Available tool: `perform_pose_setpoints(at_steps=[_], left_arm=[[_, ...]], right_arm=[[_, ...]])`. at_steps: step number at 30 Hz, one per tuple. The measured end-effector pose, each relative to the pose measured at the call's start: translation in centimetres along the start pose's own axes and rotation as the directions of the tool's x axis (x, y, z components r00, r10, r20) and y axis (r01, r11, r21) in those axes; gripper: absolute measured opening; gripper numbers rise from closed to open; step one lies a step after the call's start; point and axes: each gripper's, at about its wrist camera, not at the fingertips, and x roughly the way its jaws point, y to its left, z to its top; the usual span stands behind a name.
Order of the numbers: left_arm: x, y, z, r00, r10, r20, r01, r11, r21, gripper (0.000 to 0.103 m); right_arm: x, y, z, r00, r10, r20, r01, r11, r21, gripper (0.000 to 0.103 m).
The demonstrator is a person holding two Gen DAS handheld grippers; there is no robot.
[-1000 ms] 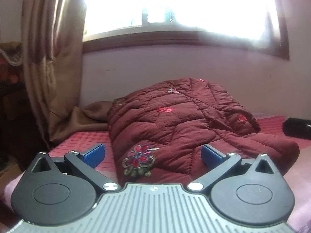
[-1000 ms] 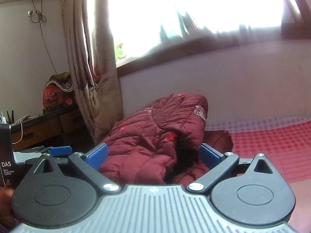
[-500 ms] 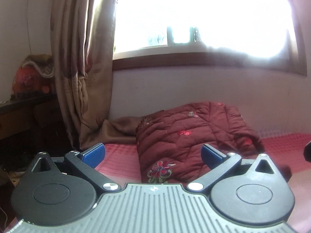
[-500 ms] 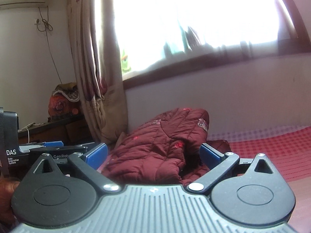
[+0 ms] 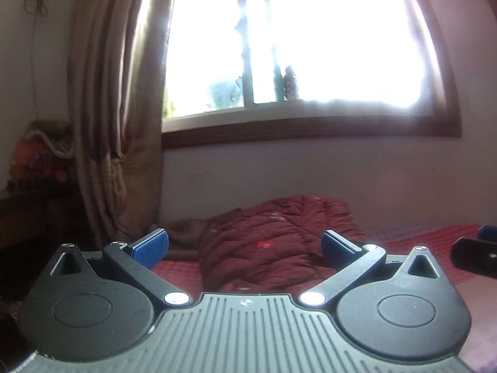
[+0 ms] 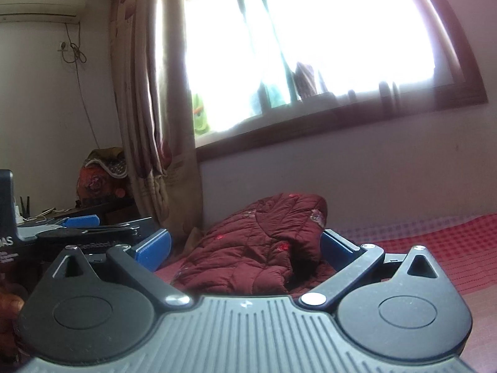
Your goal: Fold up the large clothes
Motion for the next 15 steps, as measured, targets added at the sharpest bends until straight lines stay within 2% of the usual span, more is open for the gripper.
perform_pose_setpoints(at_steps=[2, 9, 15], left_arm=[[0.1, -0.1, 0.0, 1.0, -0.023, -0.013, 0.023, 1.0, -0.015, 0.103], [-0.2, -0.5, -0.4, 0.999, -0.037, -0.022, 0.036, 0.999, -0.012, 0.103], [-0.2, -0.6, -0.9, 0.998, -0.043, -0.039, 0.042, 0.999, -0.012, 0.103]], right_arm=[[-0.1, -0.2, -0.1, 1.0, -0.004, -0.004, 0.004, 1.0, 0.008, 0.103], [0.0, -0.2, -0.8, 0.999, -0.042, -0.014, 0.042, 0.999, 0.001, 0.103], [0.3, 0.2, -1.4, 0.999, -0.04, -0.032, 0.039, 0.999, -0.016, 0.103]])
